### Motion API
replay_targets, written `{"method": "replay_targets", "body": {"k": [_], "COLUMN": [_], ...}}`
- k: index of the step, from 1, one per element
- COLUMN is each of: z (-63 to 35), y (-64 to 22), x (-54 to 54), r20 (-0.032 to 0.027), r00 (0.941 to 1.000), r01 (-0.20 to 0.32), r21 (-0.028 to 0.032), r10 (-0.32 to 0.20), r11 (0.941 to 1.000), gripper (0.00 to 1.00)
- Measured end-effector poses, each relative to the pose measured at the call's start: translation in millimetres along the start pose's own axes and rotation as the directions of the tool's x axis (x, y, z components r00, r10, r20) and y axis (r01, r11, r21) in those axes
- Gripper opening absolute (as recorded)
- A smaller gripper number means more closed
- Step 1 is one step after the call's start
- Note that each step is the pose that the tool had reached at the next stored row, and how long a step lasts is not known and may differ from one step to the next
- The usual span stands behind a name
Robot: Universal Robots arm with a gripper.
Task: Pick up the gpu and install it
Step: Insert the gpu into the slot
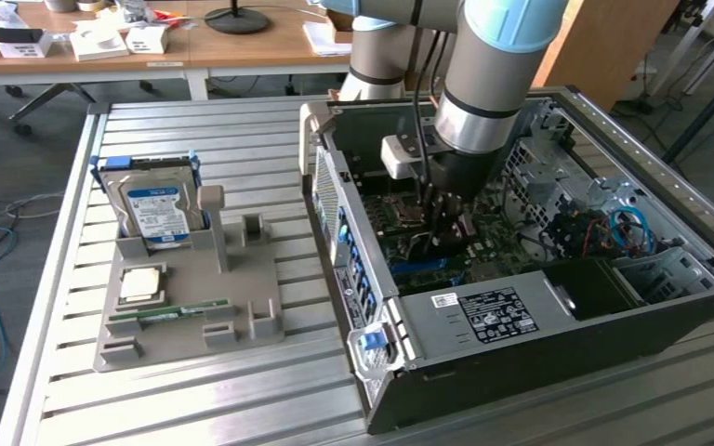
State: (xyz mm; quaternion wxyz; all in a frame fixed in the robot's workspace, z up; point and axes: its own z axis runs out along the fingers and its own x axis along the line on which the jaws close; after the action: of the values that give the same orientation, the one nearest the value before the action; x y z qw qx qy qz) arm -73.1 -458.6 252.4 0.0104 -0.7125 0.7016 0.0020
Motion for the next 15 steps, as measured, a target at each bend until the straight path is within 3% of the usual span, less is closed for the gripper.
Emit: {"method": "replay_targets", "body": {"k": [15], "z": [0.4], "y": [0.0], "x": [0.9], "r20": [-0.0034], "r00": [0.9999], "r01": [-0.016], "r21": [0.0007], "r10": [0.016], "r11": [0.9999], "gripper": [0.26]}}
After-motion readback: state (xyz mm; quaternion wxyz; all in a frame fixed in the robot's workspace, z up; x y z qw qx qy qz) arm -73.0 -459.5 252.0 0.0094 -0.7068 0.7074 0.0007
